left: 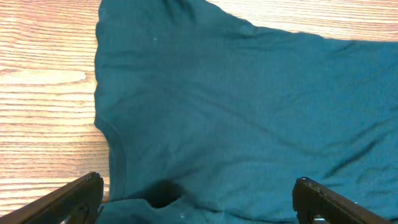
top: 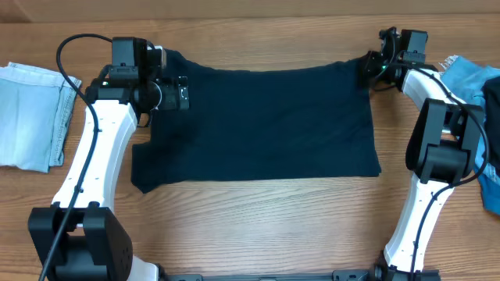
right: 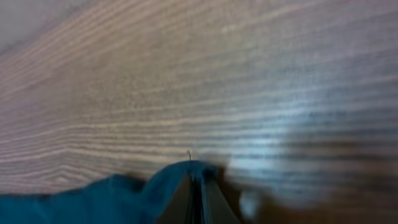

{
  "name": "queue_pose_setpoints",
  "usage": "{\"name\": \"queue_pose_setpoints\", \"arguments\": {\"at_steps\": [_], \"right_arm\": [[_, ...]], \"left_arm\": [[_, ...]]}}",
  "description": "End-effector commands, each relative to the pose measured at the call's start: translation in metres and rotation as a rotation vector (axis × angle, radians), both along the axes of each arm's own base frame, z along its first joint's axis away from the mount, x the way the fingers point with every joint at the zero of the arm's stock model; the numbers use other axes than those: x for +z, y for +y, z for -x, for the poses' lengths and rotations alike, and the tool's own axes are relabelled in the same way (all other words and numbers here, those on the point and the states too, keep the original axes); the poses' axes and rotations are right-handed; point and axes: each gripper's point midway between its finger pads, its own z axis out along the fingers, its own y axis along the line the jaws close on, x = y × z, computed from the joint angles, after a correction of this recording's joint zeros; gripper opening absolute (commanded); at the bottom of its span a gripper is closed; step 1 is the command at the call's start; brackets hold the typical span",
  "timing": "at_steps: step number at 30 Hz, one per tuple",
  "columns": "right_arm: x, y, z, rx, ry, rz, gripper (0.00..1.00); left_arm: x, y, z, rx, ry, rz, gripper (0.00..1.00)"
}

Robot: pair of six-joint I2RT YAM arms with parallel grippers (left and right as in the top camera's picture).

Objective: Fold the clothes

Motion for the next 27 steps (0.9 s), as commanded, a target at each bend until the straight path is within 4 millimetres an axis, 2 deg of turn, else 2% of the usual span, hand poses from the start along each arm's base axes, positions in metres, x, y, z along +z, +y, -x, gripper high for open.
{"name": "queue_pose_setpoints", "arguments": {"at_steps": [1,6,9,11,13,20,24,27], "right_arm": [[0.064,-0.007,-0.006,-0.007,-0.084,0.013,0.04],[0.091,-0.007,0.010,-0.009,-0.055,0.010,0.04],[0.121,-0.005,0.017,-0.004,-0.081,0.019,0.04],[0.131,-0.004,0.023,-0.003,-0.075,0.016,0.04],[0.129,-0.001,0.034,0.000,-0.028,0.004,0.04],[0.122,0.031,0.062,0.097,0.084,-0.146,0.04],[0.121,0.053,0.087,0.185,0.160,-0.248,0.04],[0.112,0.057,0.107,0.175,0.266,-0.264,0.04]], "left_arm": [[0.008,-0.009,-0.004,-0.031,-0.022,0.007,1.00],[0.008,-0.009,-0.004,-0.031,-0.021,0.007,1.00],[0.008,-0.009,-0.004,-0.031,-0.022,0.007,1.00],[0.008,-0.009,-0.004,-0.031,-0.020,0.007,1.00],[0.008,-0.009,-0.003,-0.031,-0.017,0.007,1.00],[0.007,-0.009,-0.002,-0.031,-0.011,0.007,1.00],[0.007,-0.009,-0.002,-0.031,-0.011,0.007,1.00],[0.007,-0.009,-0.002,-0.031,-0.010,0.007,1.00]]}}
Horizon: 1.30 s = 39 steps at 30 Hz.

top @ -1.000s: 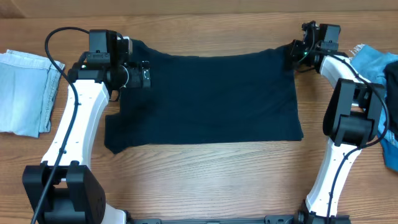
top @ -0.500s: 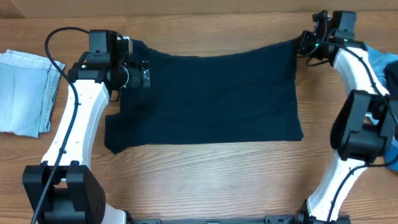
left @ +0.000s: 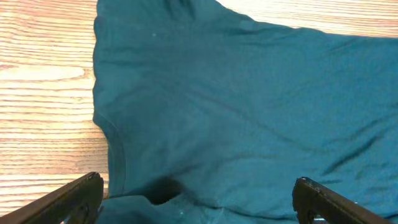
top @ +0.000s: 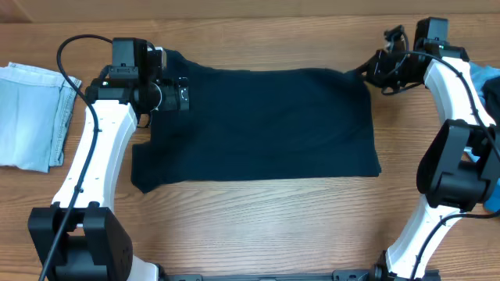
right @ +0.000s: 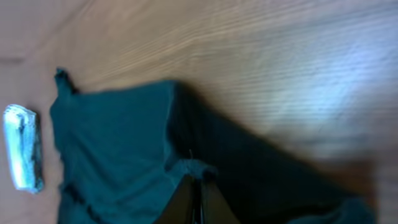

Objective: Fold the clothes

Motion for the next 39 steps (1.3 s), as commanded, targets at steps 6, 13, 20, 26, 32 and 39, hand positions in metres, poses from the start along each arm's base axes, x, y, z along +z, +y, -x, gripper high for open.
{"name": "queue_pose_setpoints", "arguments": {"at_steps": [6,13,20,26,32,39], "right_arm": [[0.010,-0.009,0.040,-0.042,0.167,0.095,0.04],[0.028,-0.037,0.068,-0.119,0.229,0.284,0.04],[0.024,-0.042,0.078,-0.123,0.276,0.322,0.04],[0.023,-0.042,0.083,-0.114,0.291,0.322,0.15],[0.022,-0.043,0.084,-0.115,0.297,0.328,0.17],[0.022,-0.042,0.083,-0.115,0.294,0.328,0.18]], "left_arm": [[0.007,-0.008,-0.002,-0.029,-0.014,0.004,1.00],[0.007,-0.008,-0.003,-0.029,-0.015,0.004,1.00],[0.007,-0.008,-0.002,-0.030,-0.011,0.005,1.00],[0.007,-0.008,-0.002,-0.029,-0.011,0.004,1.00],[0.011,-0.008,-0.009,-0.028,-0.045,0.005,1.00],[0.041,-0.009,-0.047,-0.031,-0.243,0.007,1.00]]}}
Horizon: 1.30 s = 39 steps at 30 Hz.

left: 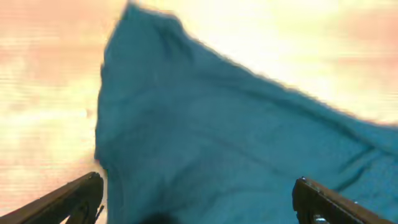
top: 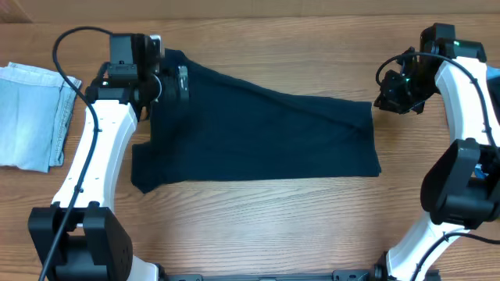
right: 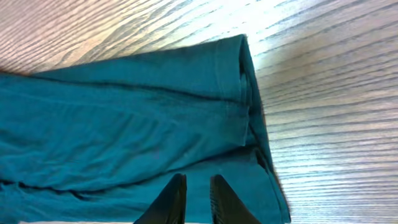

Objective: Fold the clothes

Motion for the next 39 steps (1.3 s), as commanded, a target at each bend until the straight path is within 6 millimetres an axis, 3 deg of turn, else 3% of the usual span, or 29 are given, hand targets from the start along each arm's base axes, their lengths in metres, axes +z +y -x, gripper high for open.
{"name": "queue_pose_setpoints", "arguments": {"at_steps": [1,4,6,9,11,13,19,22,29,39], "right_arm": [[0.013,-0.001,-0.005,0.001,-0.042,0.018,0.18],[0.013,-0.001,-0.005,-0.002,-0.043,0.017,0.18],[0.013,-0.001,-0.005,-0.002,-0.043,0.018,0.18],[0.013,-0.001,-0.006,-0.001,-0.047,0.014,0.18],[0.014,0.001,-0.007,0.000,-0.049,0.006,0.18],[0.014,0.002,-0.007,0.002,-0.049,0.004,0.18],[0.014,0.008,-0.009,0.017,-0.056,0.005,0.18],[0.014,0.013,-0.009,0.030,-0.057,0.005,0.18],[0.013,0.014,-0.012,0.034,-0.067,0.007,0.18],[0.014,0.013,-0.015,0.034,-0.080,0.009,0.16]], "left_arm": [[0.026,-0.008,-0.023,-0.028,-0.130,-0.001,1.00],[0.035,-0.008,-0.041,-0.029,-0.210,-0.001,1.00],[0.028,-0.007,-0.050,-0.034,-0.219,0.010,1.00],[-0.012,-0.007,-0.064,-0.076,-0.162,0.097,1.00],[-0.037,0.003,-0.077,-0.072,-0.149,0.127,1.00],[-0.049,0.015,-0.088,-0.041,-0.162,0.143,1.00],[-0.071,0.064,-0.117,0.139,-0.228,0.237,1.00],[-0.084,0.076,-0.129,0.181,-0.258,0.322,1.00],[-0.137,0.070,-0.128,0.209,-0.172,0.416,0.96],[-0.140,0.069,-0.125,0.209,-0.154,0.435,0.85]]}}
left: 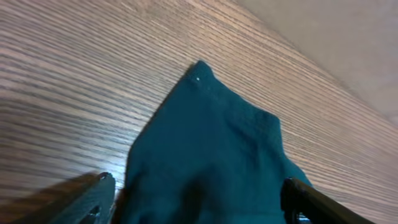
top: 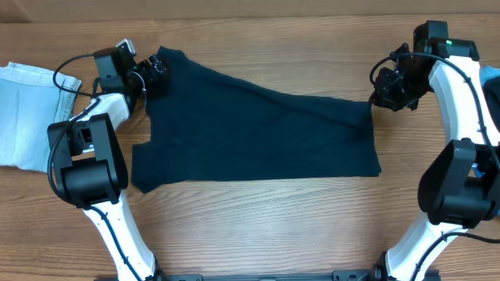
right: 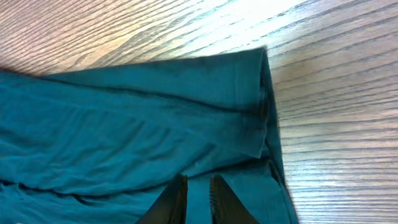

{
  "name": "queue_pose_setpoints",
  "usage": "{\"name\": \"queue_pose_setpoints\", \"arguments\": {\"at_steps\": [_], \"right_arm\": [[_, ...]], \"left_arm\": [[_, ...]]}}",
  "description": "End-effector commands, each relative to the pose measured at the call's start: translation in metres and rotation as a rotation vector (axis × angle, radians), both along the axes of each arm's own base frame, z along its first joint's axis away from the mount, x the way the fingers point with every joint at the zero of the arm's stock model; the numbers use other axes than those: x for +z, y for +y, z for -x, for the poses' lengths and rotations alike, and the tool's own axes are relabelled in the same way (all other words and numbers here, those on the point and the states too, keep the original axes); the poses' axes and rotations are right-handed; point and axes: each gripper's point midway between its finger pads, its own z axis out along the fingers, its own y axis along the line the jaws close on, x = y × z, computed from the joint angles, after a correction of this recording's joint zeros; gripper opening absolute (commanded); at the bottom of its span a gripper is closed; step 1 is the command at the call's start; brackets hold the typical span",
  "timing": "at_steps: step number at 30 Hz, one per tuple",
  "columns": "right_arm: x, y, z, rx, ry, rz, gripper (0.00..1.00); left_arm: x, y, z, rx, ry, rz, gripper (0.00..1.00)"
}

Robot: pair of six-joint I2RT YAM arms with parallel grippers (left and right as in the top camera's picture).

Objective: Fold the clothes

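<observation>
A dark teal shirt (top: 258,133) lies flat on the wooden table, its top edge slanting down from the upper left to the right. My left gripper (top: 151,72) sits low at the shirt's top-left corner. In the left wrist view the left gripper (left: 199,208) is wide open, with the pointed cloth corner (left: 205,118) between and beyond its fingers. My right gripper (top: 383,92) hovers by the shirt's upper right corner. Seen from the wrist, the right gripper (right: 198,196) has its fingers slightly apart above the folded hem (right: 249,106), holding nothing.
A folded pale blue garment (top: 27,113) lies at the left table edge. Another blue garment (top: 492,78) shows at the right edge. Bare wood (top: 258,226) runs along the front of the table.
My left gripper has moved left and now sits low at the shirt's top-left corner tip, still open. The right gripper shifted only slightly. The shirt lies as before.
First my right gripper was shut on the shirt's top right corner at the far edge, the left one open over the upper left. Then the right held that corner farther right. Then the corner lay lower, let go, the top edge slanted. Now the left gripper is at the top-left corner.
</observation>
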Motion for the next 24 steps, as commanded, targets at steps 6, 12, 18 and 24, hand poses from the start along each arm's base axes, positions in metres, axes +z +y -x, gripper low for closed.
{"name": "queue_pose_setpoints", "arguments": {"at_steps": [6,12,18,24], "right_arm": [[0.013,0.001,-0.005,0.001,-0.042,0.003,0.12],[0.013,0.002,-0.005,0.001,-0.043,0.003,0.12],[0.013,0.002,-0.005,0.002,-0.041,0.002,0.11],[0.013,0.002,-0.005,0.001,-0.043,0.002,0.10]], "left_arm": [[0.000,-0.005,0.001,-0.019,0.011,0.047,0.77],[-0.020,-0.007,0.019,-0.016,0.124,0.060,0.76],[-0.015,0.000,0.012,0.011,0.090,0.028,0.61],[-0.007,0.001,0.005,0.023,0.051,0.037,0.34]]}}
